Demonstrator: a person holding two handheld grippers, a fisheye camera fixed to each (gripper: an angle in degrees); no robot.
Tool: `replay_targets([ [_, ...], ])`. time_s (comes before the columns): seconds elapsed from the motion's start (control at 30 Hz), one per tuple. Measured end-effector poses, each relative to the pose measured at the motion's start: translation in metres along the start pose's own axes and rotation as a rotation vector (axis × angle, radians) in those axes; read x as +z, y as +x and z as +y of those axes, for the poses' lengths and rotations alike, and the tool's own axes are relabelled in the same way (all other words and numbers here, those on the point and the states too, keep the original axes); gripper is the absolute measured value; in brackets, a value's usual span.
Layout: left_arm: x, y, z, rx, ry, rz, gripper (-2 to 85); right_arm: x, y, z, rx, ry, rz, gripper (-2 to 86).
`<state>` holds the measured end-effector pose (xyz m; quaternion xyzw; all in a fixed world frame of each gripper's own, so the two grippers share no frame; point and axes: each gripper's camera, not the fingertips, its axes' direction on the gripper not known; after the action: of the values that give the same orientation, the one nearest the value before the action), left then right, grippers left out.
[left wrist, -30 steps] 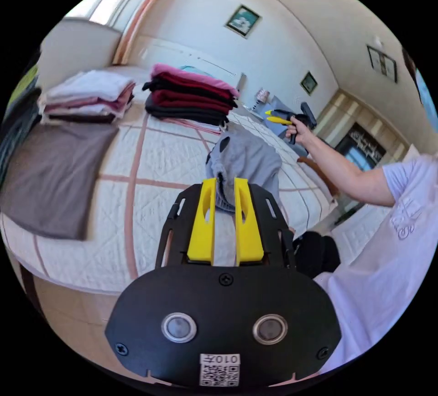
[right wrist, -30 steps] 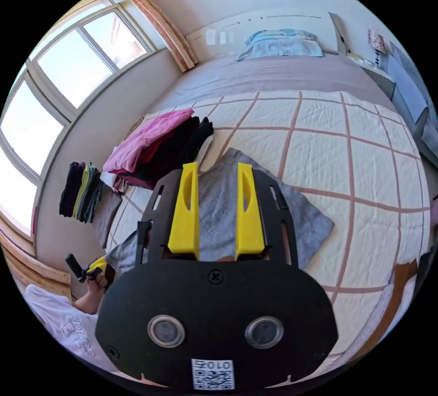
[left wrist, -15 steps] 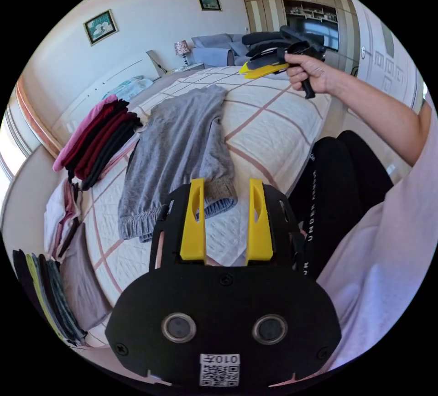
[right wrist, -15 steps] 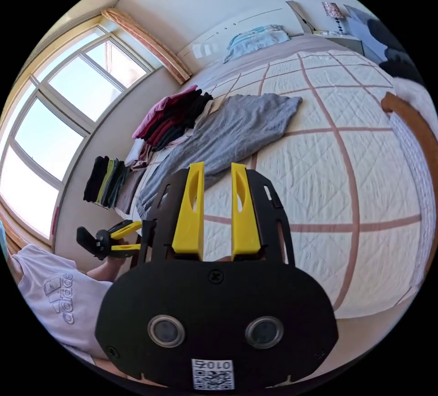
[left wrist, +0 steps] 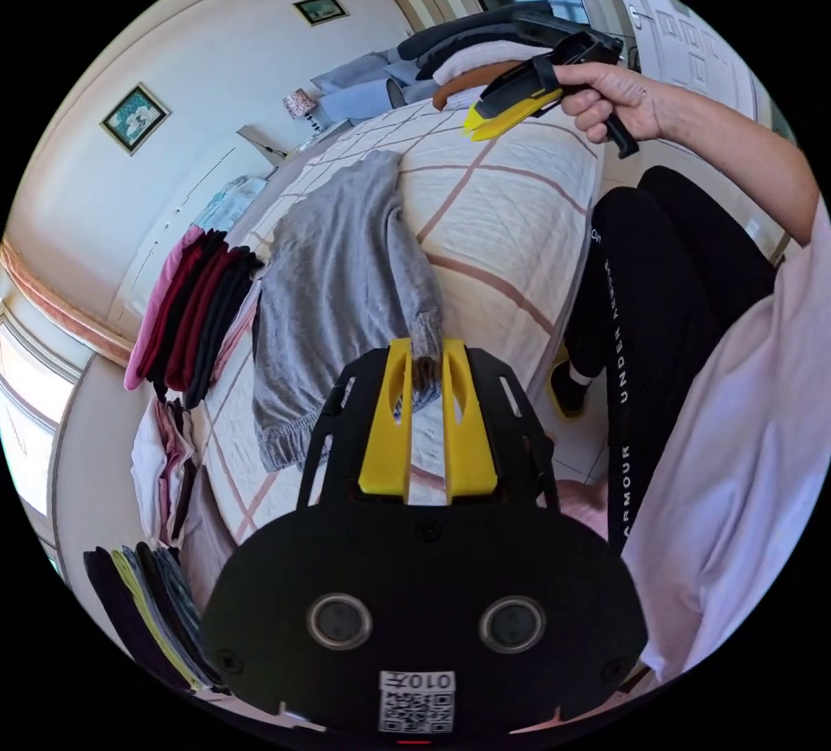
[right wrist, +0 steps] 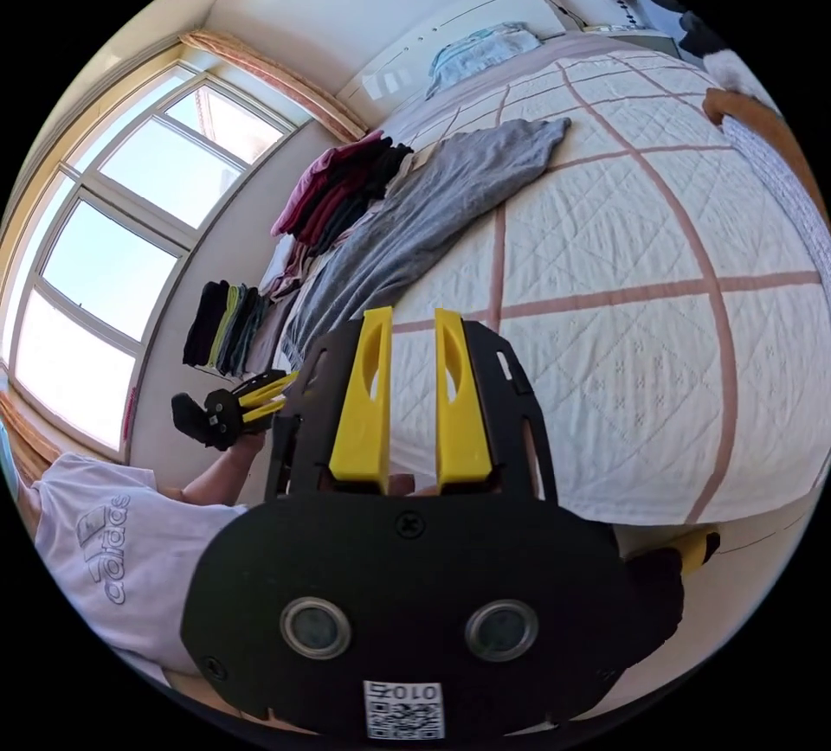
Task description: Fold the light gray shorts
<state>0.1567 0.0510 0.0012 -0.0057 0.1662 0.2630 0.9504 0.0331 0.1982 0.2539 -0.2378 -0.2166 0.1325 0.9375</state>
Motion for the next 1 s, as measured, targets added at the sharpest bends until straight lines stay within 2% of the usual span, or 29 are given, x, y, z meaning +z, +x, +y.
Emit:
replay_targets([
  [0.1,-0.024,0.004,0.009,0.059,-0.003,0.041,5.8,0.014,-0.032,0.006,-0.068,-0.053,0.015,9.1],
  [0.17,-0.040,0.006,0.012,0.025,0.054,0.145,5.7,0.021,-0.049,0.015,-0.106,-0.076,0.043,9.7],
  [0.23,-0.037,0.013,0.008,0.008,0.029,0.126,5.6,0.026,-0.070,0.028,-0.179,-0.073,0.051,10.3],
  [0.33,-0.015,0.017,0.010,-0.059,-0.005,0.141,5.7,0.035,-0.117,0.055,-0.354,-0.023,0.064,11.9],
  [0.43,-0.008,0.008,0.021,-0.132,0.017,0.207,5.7,0.059,-0.161,0.074,-0.493,-0.092,0.043,13.5],
  [0.5,-0.016,-0.002,0.029,-0.130,0.055,0.259,5.7,0.072,-0.196,0.094,-0.658,-0.126,0.156,14.4],
  [0.6,-0.034,-0.025,0.036,-0.034,0.094,0.328,5.7,0.066,-0.239,0.111,-0.853,-0.030,0.325,15.7],
  [0.67,-0.047,-0.049,0.035,0.044,0.097,0.399,5.8,0.060,-0.260,0.106,-0.950,0.001,0.353,15.9],
  [0.8,-0.061,-0.073,0.025,0.220,0.060,0.468,6.2,0.080,-0.290,0.080,-1.190,-0.127,0.443,16.4],
  [1.0,-0.094,-0.108,0.015,0.327,0.113,0.535,7.3,0.098,-0.291,0.031,-1.260,-0.121,0.443,12.3],
])
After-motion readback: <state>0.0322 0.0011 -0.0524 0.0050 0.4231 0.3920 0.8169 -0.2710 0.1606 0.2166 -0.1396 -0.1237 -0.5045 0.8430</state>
